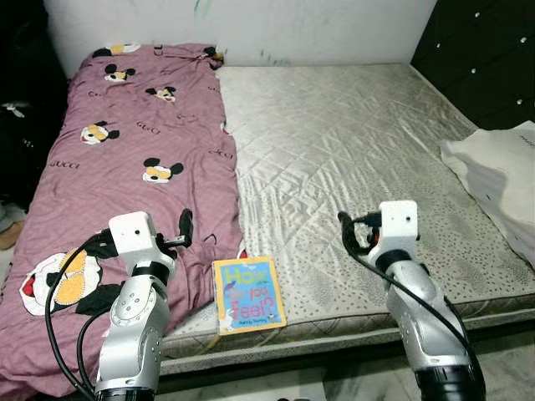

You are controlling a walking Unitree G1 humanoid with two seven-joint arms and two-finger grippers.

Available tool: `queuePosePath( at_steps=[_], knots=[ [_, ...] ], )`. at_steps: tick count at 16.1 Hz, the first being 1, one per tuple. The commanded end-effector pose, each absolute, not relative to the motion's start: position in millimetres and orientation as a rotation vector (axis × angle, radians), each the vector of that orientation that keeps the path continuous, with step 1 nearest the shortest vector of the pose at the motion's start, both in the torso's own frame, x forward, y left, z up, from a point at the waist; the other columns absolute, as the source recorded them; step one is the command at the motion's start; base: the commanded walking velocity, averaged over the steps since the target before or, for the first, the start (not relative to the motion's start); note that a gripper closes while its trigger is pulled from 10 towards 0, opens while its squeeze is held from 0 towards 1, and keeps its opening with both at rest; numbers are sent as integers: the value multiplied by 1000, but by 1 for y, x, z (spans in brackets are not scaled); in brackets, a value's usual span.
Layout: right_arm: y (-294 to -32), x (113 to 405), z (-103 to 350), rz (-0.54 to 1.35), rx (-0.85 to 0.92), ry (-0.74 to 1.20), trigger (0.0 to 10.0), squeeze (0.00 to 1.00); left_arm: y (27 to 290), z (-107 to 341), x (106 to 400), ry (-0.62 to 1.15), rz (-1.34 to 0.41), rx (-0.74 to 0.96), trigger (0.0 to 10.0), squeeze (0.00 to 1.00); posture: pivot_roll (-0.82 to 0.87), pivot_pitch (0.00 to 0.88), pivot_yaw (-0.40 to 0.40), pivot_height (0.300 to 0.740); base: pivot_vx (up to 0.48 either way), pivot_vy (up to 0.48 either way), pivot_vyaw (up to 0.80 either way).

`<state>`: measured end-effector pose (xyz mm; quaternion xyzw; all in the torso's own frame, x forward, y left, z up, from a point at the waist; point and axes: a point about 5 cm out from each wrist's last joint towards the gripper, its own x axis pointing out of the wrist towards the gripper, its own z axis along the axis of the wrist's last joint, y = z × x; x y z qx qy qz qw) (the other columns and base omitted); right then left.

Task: Clean up the room

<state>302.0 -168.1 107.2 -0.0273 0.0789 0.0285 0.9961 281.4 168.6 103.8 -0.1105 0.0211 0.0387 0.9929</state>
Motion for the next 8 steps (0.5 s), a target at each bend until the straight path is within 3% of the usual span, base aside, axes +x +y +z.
queuePosePath(
  at_steps=[1, 8],
  knots=[
    [-168, 298, 108, 65, -66, 162, 10000, 0, 168, 104, 277, 46, 76, -217, 10000, 0, -112, 101, -37, 740, 0, 0, 0],
    [-160, 296, 105, 88, -46, 179, 10000, 0, 160, 102, 273, 67, 46, -244, 10000, 0, -102, 94, -36, 740, 0, 0, 0]
  ],
)
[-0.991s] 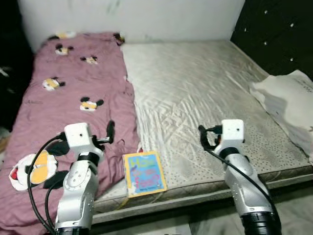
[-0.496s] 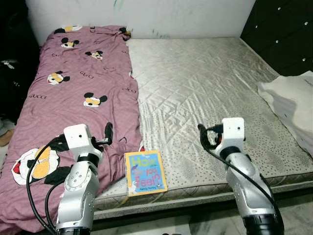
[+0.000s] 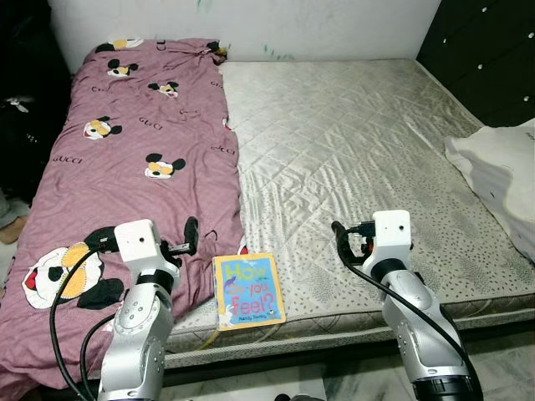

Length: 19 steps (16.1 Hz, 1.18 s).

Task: Clean up the room

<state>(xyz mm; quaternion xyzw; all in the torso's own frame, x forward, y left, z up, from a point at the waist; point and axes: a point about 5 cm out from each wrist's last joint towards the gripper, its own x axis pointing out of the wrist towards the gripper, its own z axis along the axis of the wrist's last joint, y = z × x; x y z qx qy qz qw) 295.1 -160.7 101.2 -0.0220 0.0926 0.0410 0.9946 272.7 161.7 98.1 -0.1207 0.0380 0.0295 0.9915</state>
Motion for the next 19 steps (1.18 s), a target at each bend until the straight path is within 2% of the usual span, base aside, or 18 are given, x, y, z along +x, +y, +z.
queuePosePath(
  at_steps=[1, 8, 19],
  knots=[
    [-160, 297, 106, 88, -44, 178, 10000, 0, 159, 104, 274, 60, 37, -246, 10000, 0, -103, 92, -36, 740, 0, 476, 0],
    [-162, 298, 107, 80, -30, 176, 10000, 0, 157, 105, 277, 55, 31, -250, 10000, 0, -104, 93, -40, 740, 0, 454, -97],
    [-161, 300, 109, 74, -31, 165, 10000, 0, 158, 108, 279, 29, 52, -238, 10000, 0, -111, 98, -37, 740, 0, 0, -61]
  ],
)
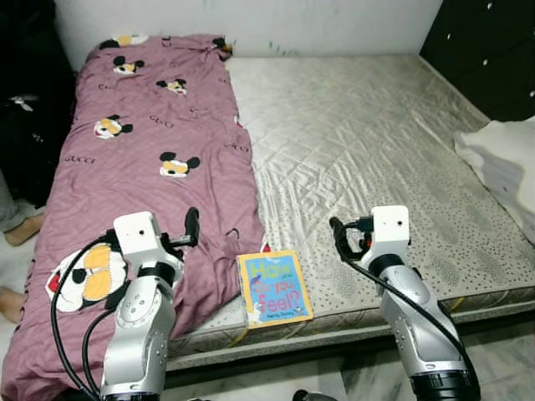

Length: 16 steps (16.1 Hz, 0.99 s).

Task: Clean up the room

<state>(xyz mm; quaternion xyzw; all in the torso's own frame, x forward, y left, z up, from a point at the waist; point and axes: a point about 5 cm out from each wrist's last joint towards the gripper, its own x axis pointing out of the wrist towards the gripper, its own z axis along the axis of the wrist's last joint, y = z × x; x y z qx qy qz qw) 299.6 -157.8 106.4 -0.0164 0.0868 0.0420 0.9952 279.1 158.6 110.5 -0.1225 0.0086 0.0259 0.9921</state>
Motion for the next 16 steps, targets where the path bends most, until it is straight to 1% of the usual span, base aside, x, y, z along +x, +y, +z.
queuePosePath(
  at_steps=[1, 16],
  knots=[
    [-161, 299, 108, 75, -35, 165, 10000, 0, 158, 108, 278, 33, 50, -240, 10000, 0, -110, 98, -37, 740, 0, 0, 0],
    [-157, 297, 105, 116, -51, 170, 10000, 0, 156, 106, 277, 44, 42, -247, 10000, 0, -108, 94, -36, 740, 0, 0, 0]
  ],
)
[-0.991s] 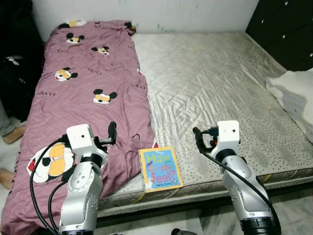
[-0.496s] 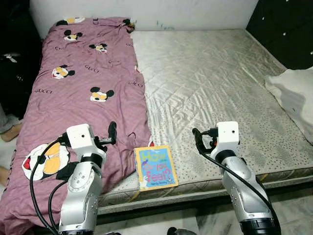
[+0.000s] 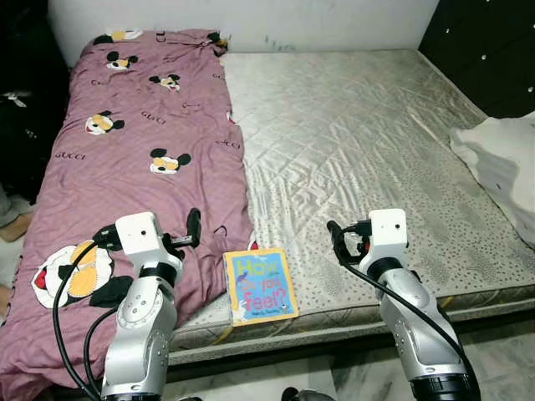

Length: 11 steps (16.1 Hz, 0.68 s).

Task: Clean up the room

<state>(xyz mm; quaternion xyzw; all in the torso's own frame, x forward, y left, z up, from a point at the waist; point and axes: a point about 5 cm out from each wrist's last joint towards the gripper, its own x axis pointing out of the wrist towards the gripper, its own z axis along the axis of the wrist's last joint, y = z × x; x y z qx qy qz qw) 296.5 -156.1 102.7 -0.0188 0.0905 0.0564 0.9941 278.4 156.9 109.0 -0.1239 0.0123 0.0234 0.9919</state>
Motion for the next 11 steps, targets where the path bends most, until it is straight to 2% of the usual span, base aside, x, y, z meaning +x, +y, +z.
queuePosePath(
  at_steps=[1, 5, 11],
  knots=[
    [-157, 297, 105, 117, -51, 170, 10000, 0, 156, 106, 277, 44, 42, -247, 10000, 0, -108, 94, -36, 740, 0, 0, 0],
    [-157, 297, 105, 124, -51, 168, 10000, 0, 155, 106, 278, 44, 43, -250, 10000, 0, -109, 91, -36, 716, 0, 0, 0],
    [-156, 296, 104, 128, -48, 168, 10000, 0, 155, 106, 278, 47, 48, -249, 10000, 0, -109, 98, -36, 631, 0, 0, 0]
  ],
)
